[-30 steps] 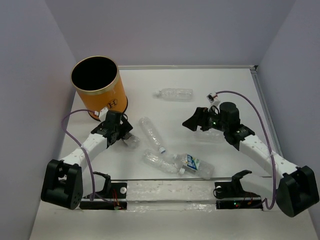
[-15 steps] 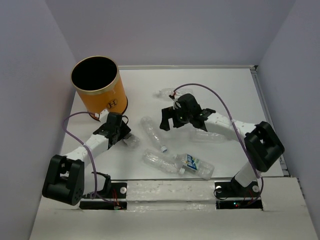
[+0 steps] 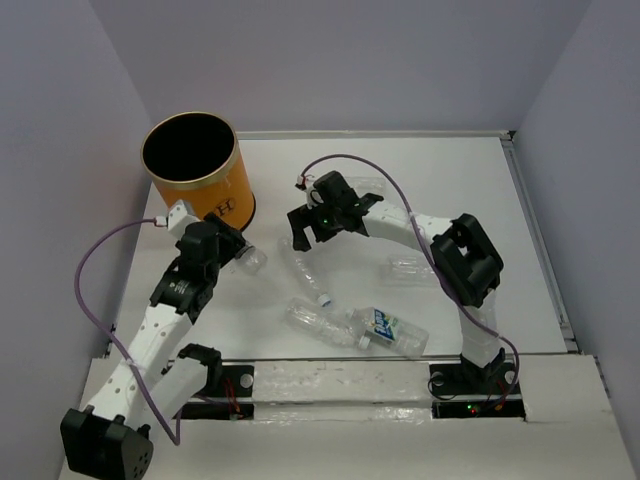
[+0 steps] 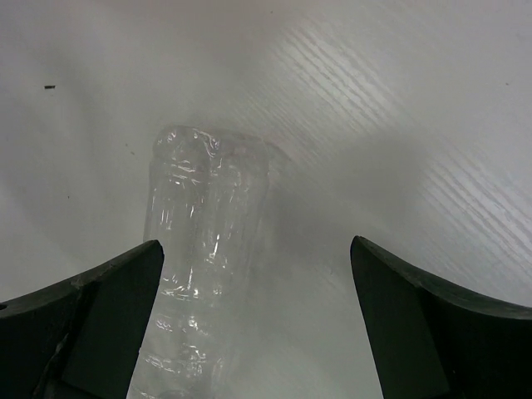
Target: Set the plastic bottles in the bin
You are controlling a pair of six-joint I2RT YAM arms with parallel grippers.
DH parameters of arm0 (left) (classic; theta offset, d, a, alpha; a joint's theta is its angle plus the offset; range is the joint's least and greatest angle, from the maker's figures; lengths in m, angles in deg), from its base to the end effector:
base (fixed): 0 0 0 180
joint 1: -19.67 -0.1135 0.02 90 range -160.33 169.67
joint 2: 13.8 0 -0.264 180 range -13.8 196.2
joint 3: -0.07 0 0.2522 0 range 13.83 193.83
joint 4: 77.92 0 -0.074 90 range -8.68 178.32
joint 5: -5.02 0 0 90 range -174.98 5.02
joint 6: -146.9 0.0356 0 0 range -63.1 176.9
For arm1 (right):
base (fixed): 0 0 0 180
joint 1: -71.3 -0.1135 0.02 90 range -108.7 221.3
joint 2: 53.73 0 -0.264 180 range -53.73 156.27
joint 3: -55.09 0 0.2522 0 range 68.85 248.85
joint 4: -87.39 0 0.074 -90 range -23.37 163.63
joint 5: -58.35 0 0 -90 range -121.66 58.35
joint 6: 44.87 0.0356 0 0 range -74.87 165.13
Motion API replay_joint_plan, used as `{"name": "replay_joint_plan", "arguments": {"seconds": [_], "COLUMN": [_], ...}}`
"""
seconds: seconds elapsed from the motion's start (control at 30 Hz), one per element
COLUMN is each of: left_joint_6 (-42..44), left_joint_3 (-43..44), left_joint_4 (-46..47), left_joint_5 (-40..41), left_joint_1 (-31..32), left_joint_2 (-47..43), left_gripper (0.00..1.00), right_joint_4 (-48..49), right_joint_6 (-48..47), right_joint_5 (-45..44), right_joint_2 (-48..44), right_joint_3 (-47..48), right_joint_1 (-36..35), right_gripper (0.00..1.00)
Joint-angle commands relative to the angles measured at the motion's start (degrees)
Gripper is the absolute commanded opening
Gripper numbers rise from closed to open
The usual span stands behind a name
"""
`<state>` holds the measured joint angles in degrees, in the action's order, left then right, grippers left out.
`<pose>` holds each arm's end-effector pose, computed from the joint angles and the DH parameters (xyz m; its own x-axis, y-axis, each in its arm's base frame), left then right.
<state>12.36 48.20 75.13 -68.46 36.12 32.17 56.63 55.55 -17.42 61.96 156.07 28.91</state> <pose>0.1819 -0.0432 0.2675 -0.3034 -0.6116 -0.7307 -0.2650 0.7908 -0.5518 0.3298 0.3129 0.2100 -0.6591 -0.3642 -0.6580 -0.6727 0.6767 0.2992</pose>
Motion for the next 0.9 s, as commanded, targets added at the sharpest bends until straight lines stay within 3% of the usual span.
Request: {"name": "replay_joint_plan", "arguments": {"seconds": [0.0, 0.17, 0.3, 0.43, 0.67, 0.87], "left_joint_6": [4.71, 8.41, 9.11, 12.44, 19.57, 27.28], "left_joint_3": [9.03, 21.14, 29.69, 38.90, 46.39, 47.29], "left_joint_4": [-2.54, -0.53, 2.81, 7.90, 12.39, 19.14], "left_joint_5": [6.85, 12.05, 12.75, 19.33, 27.34, 34.63], "left_joint_1": [0.16, 0.16, 0.16, -0.53, -6.06, -9.59], "left_joint_2": [-3.44, -1.25, 5.50, 11.32, 19.76, 27.49], "left_gripper": [0.43, 0.43, 0.43, 0.43, 0.43, 0.43], "right_joint_4": [-3.48, -3.92, -4.01, -5.50, -6.21, -6.39], "right_joint_6": [-2.68, -2.51, -1.89, -2.76, -4.08, -4.97], "right_joint_5": [3.42, 5.36, 5.62, 4.57, 2.29, 0.18], "right_joint_2": [1.02, 3.12, 6.19, 8.84, 11.12, 11.83], "right_joint_3": [4.71, 7.26, 9.89, 12.27, 14.81, 15.61], "right_joint_1": [-1.38, -2.52, -3.04, -3.05, -3.58, -3.58], "right_gripper": [1.00, 1.00, 1.00, 1.00, 0.98, 0.89]}}
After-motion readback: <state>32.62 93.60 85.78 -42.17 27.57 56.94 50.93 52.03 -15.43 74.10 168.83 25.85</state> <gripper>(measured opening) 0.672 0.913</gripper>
